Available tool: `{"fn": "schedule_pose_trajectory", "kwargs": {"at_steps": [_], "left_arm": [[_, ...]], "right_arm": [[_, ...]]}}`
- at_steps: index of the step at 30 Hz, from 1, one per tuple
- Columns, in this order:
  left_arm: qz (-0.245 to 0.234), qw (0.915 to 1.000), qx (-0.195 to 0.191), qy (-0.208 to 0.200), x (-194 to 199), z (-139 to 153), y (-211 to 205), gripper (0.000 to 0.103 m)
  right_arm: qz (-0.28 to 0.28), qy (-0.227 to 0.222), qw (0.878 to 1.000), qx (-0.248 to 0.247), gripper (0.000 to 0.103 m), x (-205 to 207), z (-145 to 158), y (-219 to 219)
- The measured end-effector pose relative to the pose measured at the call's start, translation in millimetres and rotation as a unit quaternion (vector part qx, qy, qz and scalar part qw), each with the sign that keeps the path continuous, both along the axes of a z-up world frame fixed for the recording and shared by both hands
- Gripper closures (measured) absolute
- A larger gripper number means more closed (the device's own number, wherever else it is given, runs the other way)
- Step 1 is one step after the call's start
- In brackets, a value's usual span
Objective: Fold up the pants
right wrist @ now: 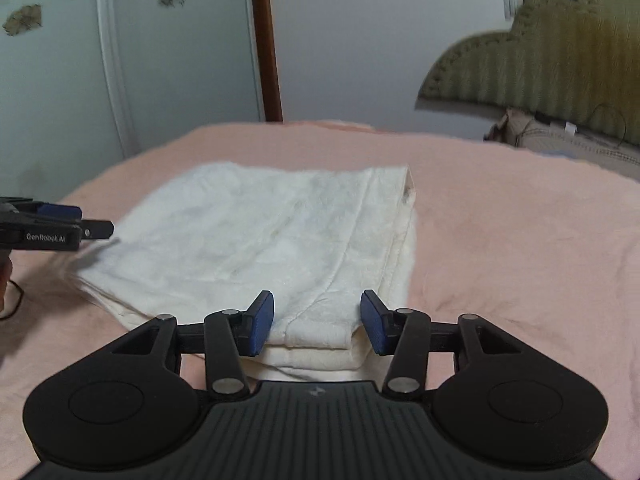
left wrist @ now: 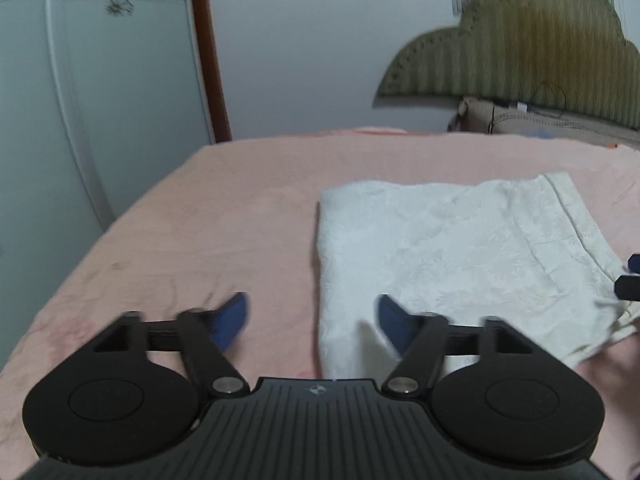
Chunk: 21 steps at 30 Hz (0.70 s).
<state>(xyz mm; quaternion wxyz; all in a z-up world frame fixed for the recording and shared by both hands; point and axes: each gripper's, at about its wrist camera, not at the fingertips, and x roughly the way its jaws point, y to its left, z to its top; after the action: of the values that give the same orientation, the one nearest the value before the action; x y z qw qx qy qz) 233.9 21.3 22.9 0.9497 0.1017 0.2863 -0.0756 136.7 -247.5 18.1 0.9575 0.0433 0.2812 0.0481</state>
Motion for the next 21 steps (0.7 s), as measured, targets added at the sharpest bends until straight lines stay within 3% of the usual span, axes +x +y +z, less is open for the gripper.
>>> {"fn": "schedule_pose_trajectory", "kwargs": {"at_steps": [1,2,4,6,10,13,18,20,21], "left_arm": [[0.002,1.0,0.008,-0.003,-3,-4,-1,0.0],[0.004,0.9996,0.027,-0.001,-1,-10,-5,0.0],[0.006,0.9975,0.07,0.014,7,-26,-14,0.004],[0.02,0.9984,0.052,0.012,1,-19,-9,0.008],[0.011,0.9997,0.021,0.004,-27,3,-1,0.008],[0.017,0.9998,0.004,0.013,-49,10,3,0.003],[0.021,0.9964,-0.014,0.081,-74,9,10,0.002],[0.033,0.9948,-0.012,0.096,-83,10,15,0.002],[0.041,0.9943,-0.015,0.097,-88,8,19,0.002]], "right_arm": [[0.007,-0.01,1.0,-0.002,0.048,-6,2,4],[0.017,-0.011,1.0,-0.004,0.042,-8,2,8],[0.025,0.012,0.999,-0.028,0.039,-1,-10,16],[0.011,0.026,0.999,-0.044,0.037,6,-17,16],[-0.024,0.022,0.999,-0.001,0.034,-22,8,20],[-0.001,-0.013,1.0,0.008,0.002,-55,30,40],[0.06,-0.005,0.996,-0.072,0.0,-96,51,94],[0.098,-0.021,0.995,-0.029,0.0,-117,70,103],[0.135,-0.037,0.989,0.049,0.0,-128,83,96]]}}
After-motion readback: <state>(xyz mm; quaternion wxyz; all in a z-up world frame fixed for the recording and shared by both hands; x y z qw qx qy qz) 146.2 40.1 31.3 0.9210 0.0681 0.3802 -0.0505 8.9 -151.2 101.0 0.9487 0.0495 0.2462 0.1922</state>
